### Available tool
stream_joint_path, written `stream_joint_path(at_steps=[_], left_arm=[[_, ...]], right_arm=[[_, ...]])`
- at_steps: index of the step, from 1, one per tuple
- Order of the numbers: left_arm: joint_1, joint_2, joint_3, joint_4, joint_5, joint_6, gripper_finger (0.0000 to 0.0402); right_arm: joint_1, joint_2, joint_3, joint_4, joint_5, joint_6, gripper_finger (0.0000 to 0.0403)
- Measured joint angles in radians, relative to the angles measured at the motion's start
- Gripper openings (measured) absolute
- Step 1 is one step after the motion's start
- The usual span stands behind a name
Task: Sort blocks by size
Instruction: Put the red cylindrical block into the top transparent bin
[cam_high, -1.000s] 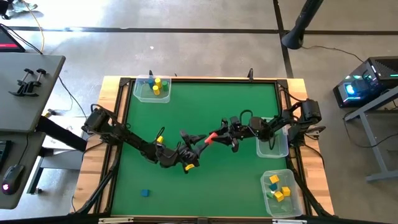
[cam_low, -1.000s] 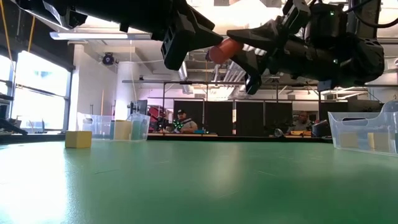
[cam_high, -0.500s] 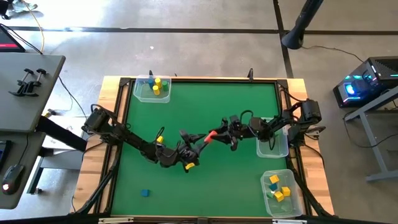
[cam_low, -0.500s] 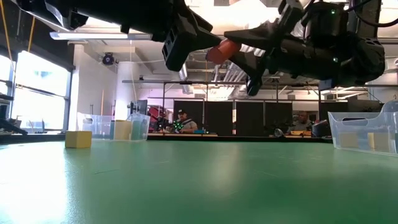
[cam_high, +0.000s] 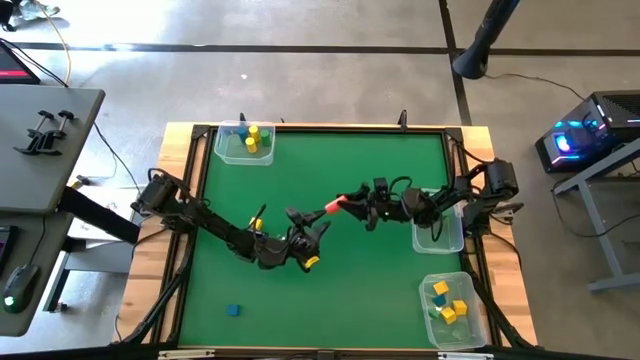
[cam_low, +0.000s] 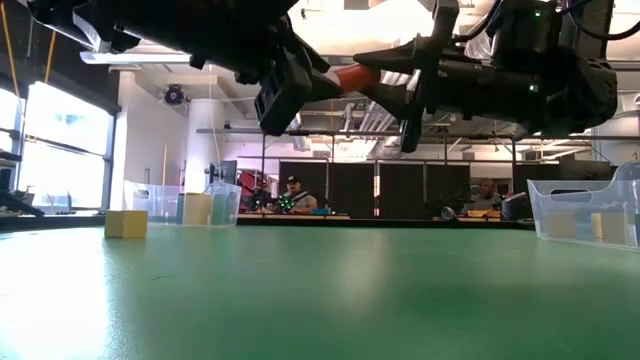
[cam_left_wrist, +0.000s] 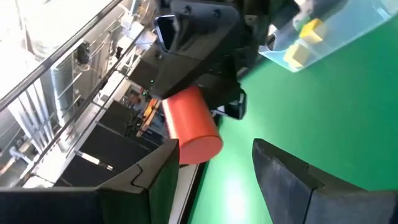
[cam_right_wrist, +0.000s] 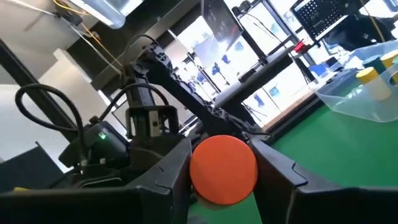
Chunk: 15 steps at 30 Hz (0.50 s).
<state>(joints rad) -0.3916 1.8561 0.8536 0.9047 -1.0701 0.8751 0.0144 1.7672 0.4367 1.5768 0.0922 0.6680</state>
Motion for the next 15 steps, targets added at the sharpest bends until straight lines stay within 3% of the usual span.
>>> stream_joint_path(at_steps=[15], left_arm=[[0.010, -0.002, 0.006, 0.091, -0.017, 0.025, 0.0173]], right_arm=[[0.020, 0.002, 0.043, -0.007, -0.062, -0.014, 0.0125]])
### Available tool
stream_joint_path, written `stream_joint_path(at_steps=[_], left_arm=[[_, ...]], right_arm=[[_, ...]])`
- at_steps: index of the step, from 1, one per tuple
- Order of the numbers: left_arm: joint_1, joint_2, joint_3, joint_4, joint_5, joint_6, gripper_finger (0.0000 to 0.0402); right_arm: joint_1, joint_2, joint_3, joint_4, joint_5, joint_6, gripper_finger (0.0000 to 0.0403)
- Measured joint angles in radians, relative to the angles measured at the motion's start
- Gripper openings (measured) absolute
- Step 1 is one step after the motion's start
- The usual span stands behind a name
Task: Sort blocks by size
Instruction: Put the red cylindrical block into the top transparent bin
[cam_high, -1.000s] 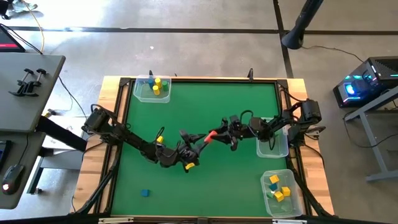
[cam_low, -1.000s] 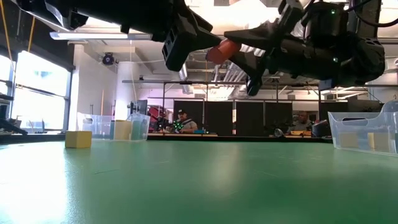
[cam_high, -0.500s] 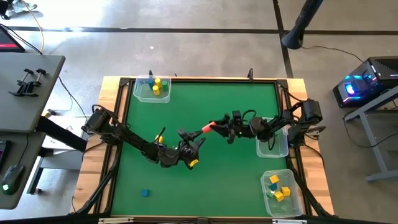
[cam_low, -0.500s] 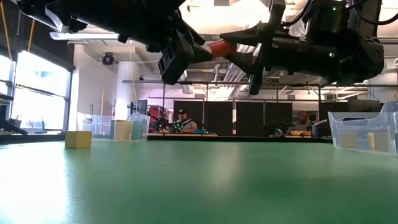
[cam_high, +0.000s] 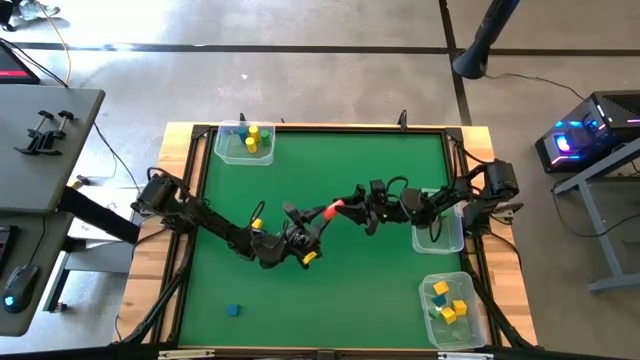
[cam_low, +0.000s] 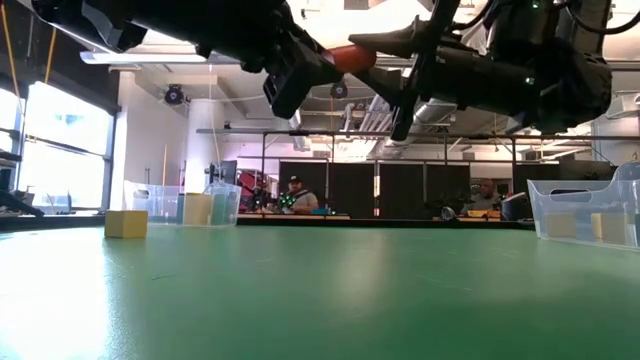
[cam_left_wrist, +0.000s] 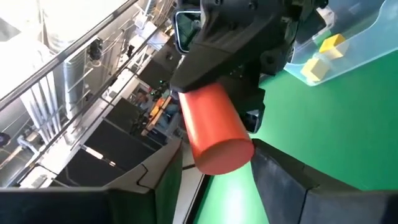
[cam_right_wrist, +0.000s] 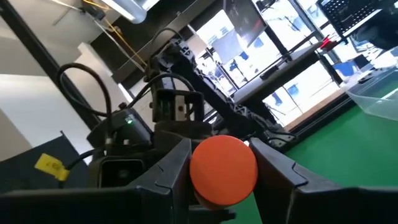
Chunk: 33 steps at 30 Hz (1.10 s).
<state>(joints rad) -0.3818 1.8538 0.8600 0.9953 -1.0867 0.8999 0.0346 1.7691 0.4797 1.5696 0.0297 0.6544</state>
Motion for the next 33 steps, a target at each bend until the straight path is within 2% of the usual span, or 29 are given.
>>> stream_joint_path(at_steps=[23, 28, 33], left_arm=[[0.002, 0.000, 0.000, 0.049, 0.035, -0.058, 0.0164], [0.002, 0.000, 0.000, 0.049, 0.032, -0.060, 0.0132], [0.001, 0.000, 0.000, 0.047, 0.030, -0.070, 0.0102]], right_arm=[[0.006, 0.001, -0.001, -0.021, -0.010, -0.009, 0.0125], [0.006, 0.001, -0.001, -0.021, -0.012, -0.026, 0.0126], [0.006, 0.002, -0.002, -0.033, -0.020, -0.027, 0.0158]])
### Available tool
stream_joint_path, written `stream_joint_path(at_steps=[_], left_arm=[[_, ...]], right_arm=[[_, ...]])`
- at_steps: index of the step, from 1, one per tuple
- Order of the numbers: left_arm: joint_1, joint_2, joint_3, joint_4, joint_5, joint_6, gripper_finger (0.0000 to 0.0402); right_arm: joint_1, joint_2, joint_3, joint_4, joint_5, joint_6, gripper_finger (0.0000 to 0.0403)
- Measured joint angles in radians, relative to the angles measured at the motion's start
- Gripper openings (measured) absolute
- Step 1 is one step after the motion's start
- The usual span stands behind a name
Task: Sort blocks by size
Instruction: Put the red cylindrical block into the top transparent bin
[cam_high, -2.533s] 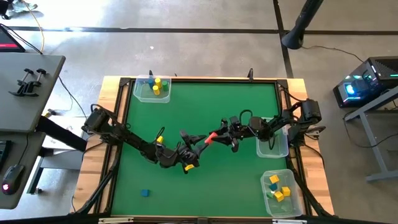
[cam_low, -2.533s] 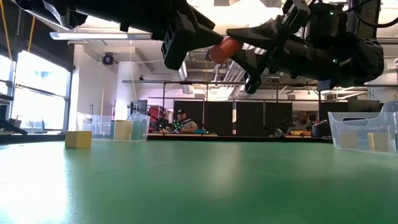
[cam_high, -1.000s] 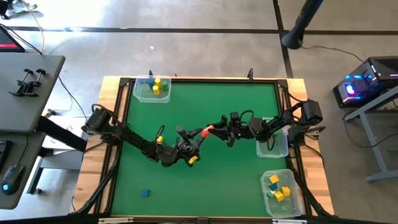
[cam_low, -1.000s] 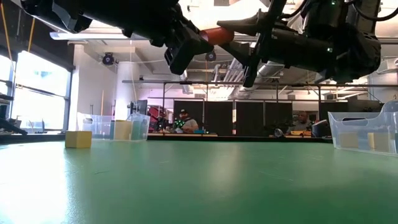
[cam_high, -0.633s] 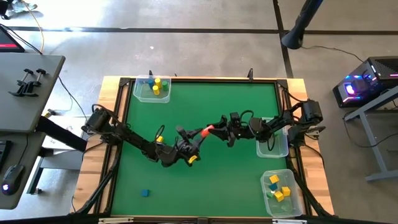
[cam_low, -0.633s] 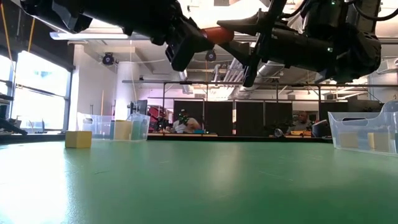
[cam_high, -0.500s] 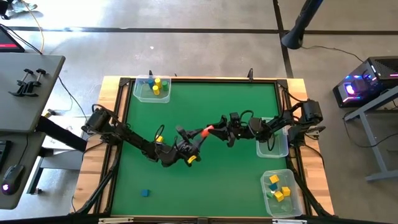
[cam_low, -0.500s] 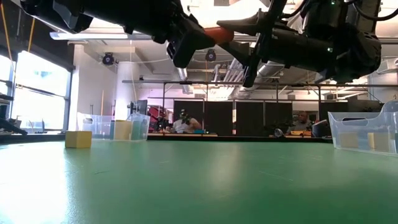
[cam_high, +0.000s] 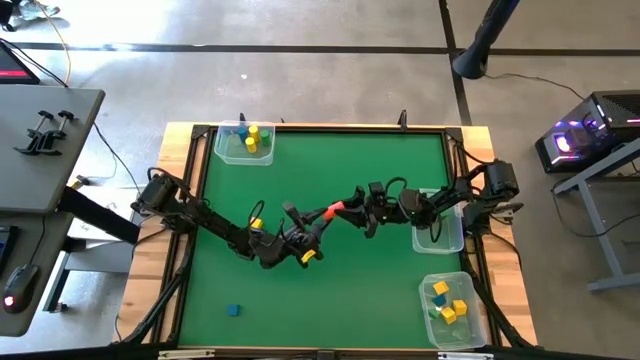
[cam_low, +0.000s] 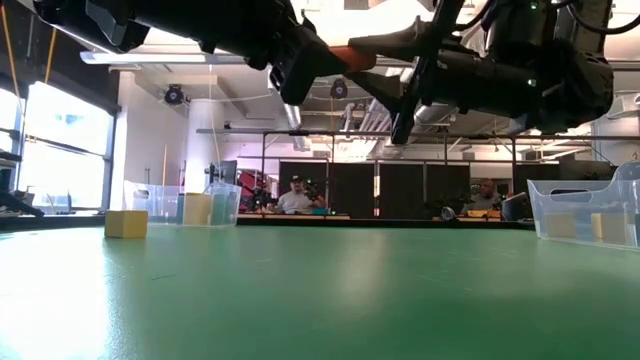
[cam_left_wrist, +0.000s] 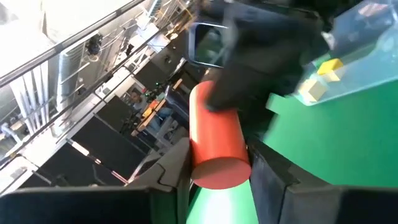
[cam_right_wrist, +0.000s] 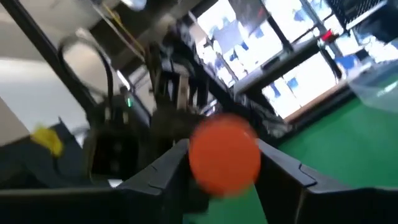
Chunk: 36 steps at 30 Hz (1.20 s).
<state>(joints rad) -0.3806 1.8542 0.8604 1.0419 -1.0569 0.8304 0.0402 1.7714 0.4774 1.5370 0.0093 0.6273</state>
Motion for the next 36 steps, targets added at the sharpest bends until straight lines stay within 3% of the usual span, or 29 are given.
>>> stream_joint_path(at_steps=[5, 9, 13, 16, 18, 21, 22, 27, 33, 36], left_arm=[[-0.009, -0.001, 0.002, -0.026, -0.027, -0.028, 0.0096], [-0.035, -0.001, 0.002, -0.084, -0.158, -0.033, 0.0095], [-0.054, -0.015, 0.001, -0.148, -0.270, -0.040, 0.0094], [-0.054, -0.065, 0.001, -0.270, -0.260, -0.156, 0.0093], [-0.034, -0.124, 0.001, -0.432, -0.154, -0.329, 0.0093], [0.045, -0.242, 0.001, -0.760, 0.113, -0.673, 0.0093], [0.079, -0.279, 0.001, -0.867, 0.158, -0.772, 0.0092], [0.281, -0.443, 0.000, -1.352, 0.225, -1.097, 0.0092], [0.666, -0.558, 0.005, -1.613, 0.585, -1.141, 0.0092], [0.853, -0.546, 0.048, -1.773, 0.654, -1.094, 0.0092]], right_arm=[[-0.009, 0.002, -0.003, -0.026, -0.072, -0.027, 0.0173], [-0.044, 0.002, -0.003, -0.060, -0.154, -0.006, 0.0175], [-0.068, 0.002, -0.003, -0.137, -0.152, -0.006, 0.0177], [-0.078, 0.001, -0.003, -0.201, -0.119, -0.006, 0.0177], [-0.080, 0.001, -0.003, -0.241, -0.113, -0.006, 0.0177], [-0.077, 0.001, -0.003, -0.274, -0.111, -0.006, 0.0178], [-0.072, 0.001, -0.003, -0.277, -0.110, -0.007, 0.0178], [-0.038, 0.000, -0.003, -0.285, -0.063, -0.047, 0.0178], [-0.018, 0.000, -0.003, -0.285, -0.024, -0.068, 0.0178], [-0.018, 0.000, -0.003, -0.285, -0.016, -0.068, 0.0178]])
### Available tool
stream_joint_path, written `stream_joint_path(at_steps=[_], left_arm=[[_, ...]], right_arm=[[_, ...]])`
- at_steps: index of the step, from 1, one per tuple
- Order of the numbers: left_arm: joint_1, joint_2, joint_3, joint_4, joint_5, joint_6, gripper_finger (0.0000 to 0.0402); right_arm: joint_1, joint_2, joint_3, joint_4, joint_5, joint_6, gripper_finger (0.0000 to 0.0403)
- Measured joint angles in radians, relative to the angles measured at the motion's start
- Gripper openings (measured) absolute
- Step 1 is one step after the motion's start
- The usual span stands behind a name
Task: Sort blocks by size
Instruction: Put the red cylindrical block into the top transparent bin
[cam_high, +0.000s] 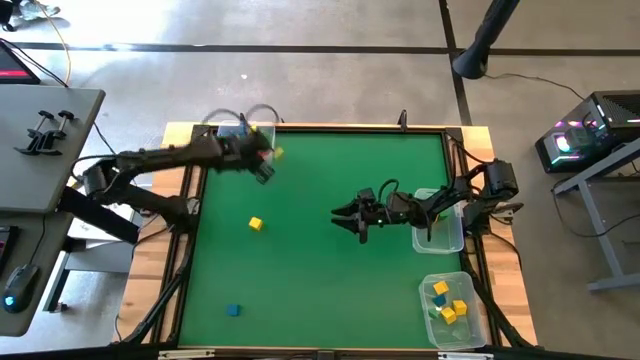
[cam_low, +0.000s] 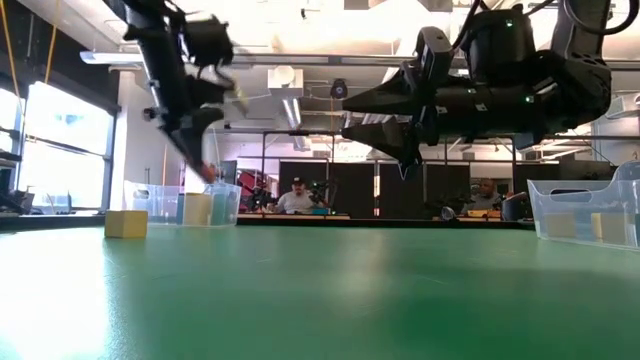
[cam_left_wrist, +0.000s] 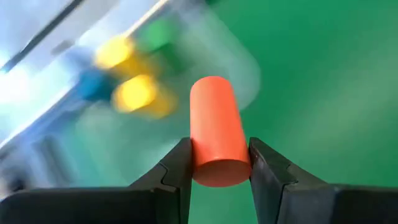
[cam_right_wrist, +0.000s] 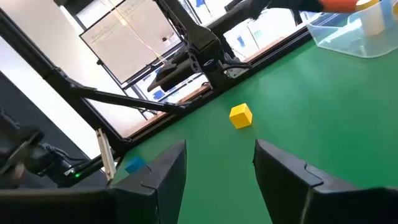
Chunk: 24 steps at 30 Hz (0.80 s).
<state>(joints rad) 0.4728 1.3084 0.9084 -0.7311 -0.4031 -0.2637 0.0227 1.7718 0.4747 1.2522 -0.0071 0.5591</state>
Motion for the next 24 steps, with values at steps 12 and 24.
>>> stream_joint_path(at_steps=[12, 24], left_arm=[[0.350, 0.155, 0.200, -0.289, 0.119, 0.172, 0.0092], [0.411, 0.444, 0.280, -0.337, 0.108, 0.269, 0.0108]], right_arm=[[0.000, 0.000, 0.001, 0.000, 0.013, -0.002, 0.0178], [0.000, -0.001, 0.001, -0.017, 0.013, -0.002, 0.0178]])
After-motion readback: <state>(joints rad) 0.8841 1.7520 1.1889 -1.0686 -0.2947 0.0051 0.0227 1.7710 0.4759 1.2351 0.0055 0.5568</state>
